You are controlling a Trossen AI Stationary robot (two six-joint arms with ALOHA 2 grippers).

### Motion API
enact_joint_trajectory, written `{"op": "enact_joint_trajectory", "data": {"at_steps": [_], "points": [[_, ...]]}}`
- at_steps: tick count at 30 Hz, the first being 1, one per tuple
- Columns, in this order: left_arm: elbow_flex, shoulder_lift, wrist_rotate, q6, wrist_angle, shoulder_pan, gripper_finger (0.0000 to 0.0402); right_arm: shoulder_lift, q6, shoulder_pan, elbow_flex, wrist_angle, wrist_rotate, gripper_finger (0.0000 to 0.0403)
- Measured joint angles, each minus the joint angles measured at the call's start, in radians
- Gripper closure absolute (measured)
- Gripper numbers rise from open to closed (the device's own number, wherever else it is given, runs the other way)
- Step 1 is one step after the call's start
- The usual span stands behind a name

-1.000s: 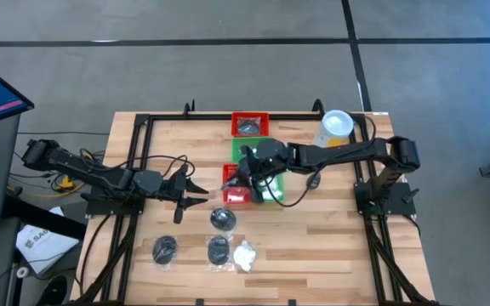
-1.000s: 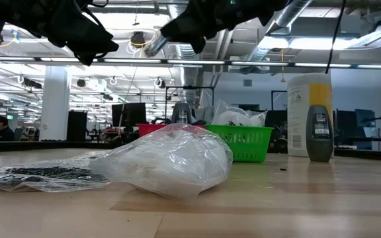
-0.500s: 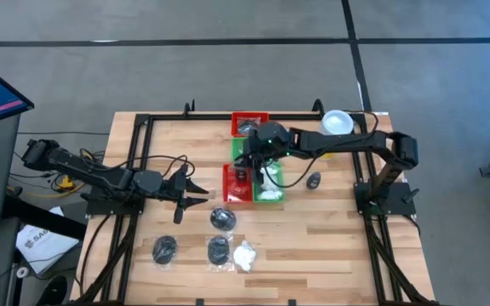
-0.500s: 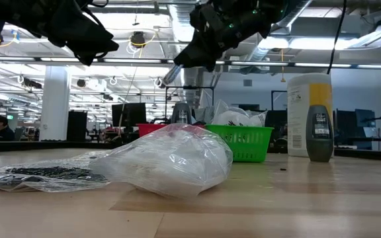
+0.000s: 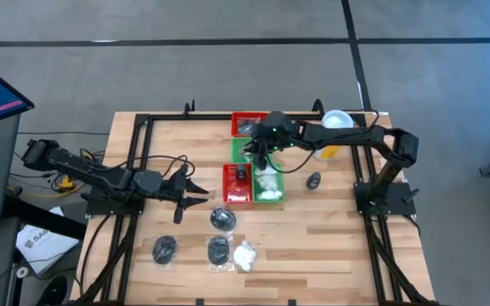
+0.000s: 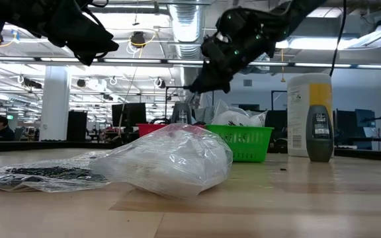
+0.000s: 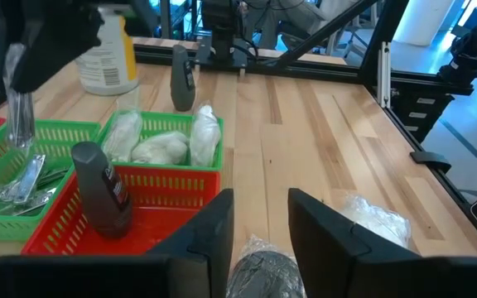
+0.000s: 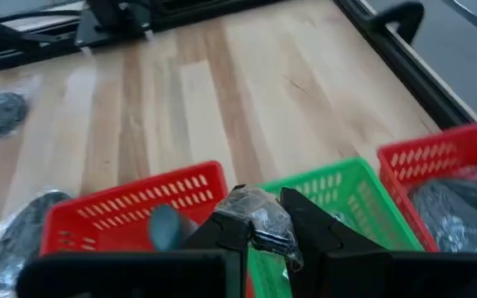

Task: Pick & Place Travel size toiletries
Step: Put the silver nail cutter into the top green bin

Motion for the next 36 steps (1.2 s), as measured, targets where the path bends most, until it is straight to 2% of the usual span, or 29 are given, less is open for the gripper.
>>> {"op": "enact_joint_trajectory", "data": {"at_steps": [7, 16, 36], "points": [[0.0, 0.0, 0.0, 0.0, 0.0, 0.0, 0.0298, 0.0, 0.031, -0.046, -0.096, 0.136, -0.003, 0.0366], [0.0, 0.0, 0.0, 0.0, 0.006, 0.0, 0.0298, 0.0, 0.068, -0.105, -0.165, 0.226, -0.004, 0.0366], [0.0, 0.0, 0.0, 0.0, 0.007, 0.0, 0.0298, 0.0, 0.079, -0.108, -0.172, 0.244, -0.004, 0.0339]]}}
